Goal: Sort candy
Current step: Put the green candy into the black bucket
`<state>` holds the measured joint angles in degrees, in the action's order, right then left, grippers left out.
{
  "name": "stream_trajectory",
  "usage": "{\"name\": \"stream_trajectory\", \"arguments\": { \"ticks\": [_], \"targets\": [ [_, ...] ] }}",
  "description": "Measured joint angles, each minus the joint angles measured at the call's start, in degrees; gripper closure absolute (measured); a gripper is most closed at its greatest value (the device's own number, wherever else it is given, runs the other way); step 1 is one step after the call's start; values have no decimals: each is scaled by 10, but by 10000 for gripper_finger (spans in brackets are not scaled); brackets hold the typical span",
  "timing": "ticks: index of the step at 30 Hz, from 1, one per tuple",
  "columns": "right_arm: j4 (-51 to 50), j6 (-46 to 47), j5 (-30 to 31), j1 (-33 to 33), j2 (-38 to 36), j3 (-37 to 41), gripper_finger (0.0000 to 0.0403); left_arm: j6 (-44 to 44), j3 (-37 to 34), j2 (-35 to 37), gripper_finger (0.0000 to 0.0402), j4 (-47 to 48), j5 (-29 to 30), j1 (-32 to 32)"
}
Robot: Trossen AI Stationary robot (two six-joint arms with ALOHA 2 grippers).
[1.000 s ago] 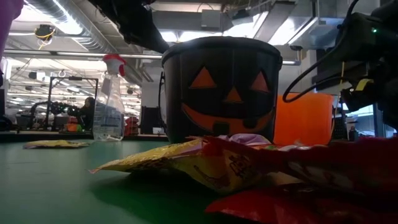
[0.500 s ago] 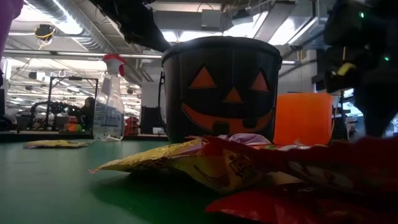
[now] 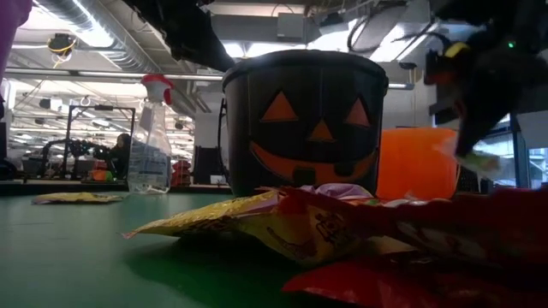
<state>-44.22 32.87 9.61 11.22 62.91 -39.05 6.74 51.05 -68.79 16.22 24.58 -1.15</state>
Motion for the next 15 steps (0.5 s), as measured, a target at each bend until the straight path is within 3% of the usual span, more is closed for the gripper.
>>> {"name": "stream_trajectory", "arguments": {
  "ticks": [8,15],
  "targets": [
    [61,-61,45,0,-61,-24,394,4,0,0,270,0,0,0],
    [261,-168,36,0,-96,-25,394,6,0,0,270,-5,0,0]
  ]
}}
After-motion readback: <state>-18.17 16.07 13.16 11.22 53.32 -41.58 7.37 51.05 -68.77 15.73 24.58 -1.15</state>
